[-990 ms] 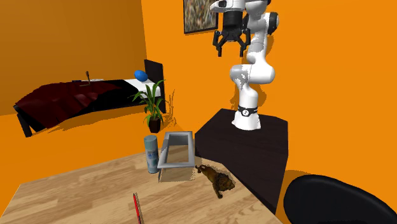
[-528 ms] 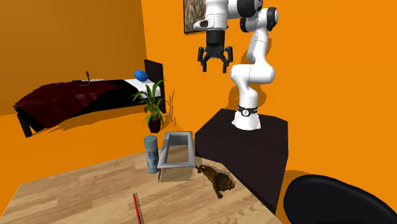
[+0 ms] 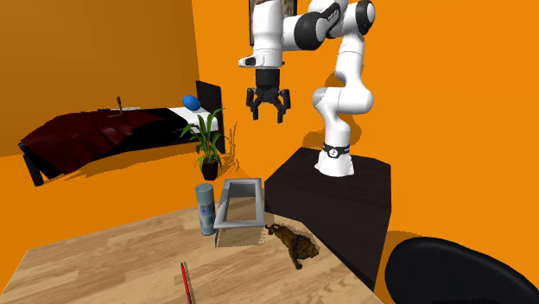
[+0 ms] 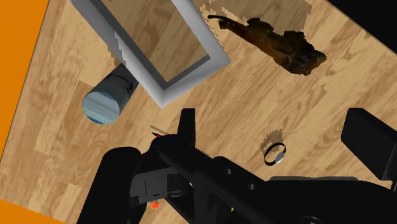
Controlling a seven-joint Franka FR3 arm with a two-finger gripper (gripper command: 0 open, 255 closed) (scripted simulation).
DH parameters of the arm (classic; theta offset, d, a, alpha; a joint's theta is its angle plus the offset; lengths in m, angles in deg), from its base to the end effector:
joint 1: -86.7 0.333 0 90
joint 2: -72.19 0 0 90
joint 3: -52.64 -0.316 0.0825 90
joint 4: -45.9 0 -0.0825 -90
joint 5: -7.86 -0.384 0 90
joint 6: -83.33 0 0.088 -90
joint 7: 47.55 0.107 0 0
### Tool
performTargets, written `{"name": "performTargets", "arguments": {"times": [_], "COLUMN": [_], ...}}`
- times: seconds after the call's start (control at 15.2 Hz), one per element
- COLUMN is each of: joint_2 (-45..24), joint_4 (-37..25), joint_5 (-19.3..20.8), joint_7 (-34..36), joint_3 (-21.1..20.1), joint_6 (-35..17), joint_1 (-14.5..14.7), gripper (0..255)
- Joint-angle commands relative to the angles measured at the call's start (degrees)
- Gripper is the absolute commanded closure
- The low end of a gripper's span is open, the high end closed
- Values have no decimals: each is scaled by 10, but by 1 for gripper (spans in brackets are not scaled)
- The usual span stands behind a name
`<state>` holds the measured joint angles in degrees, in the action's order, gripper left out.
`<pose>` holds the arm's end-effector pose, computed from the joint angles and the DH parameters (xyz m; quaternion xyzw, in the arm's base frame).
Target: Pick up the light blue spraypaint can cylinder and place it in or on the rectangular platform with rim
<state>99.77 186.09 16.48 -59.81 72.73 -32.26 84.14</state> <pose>0.3737 -0.1720 0.4647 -0.9989 0.0417 -0.0184 0.0066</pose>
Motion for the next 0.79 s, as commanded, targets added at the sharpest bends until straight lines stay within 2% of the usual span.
{"name": "performTargets", "arguments": {"times": [0.0, 0.4, 0.73], "joint_2": [-40, -164, -283], "joint_4": [-3, -33, -78], "joint_5": [-2, -35, -104], "joint_7": [-19, -88, -167], "joint_3": [20, 75, 107], "joint_6": [-36, -124, -181], "joint_1": [0, 3, 0], "gripper": [0, 0, 0]}}
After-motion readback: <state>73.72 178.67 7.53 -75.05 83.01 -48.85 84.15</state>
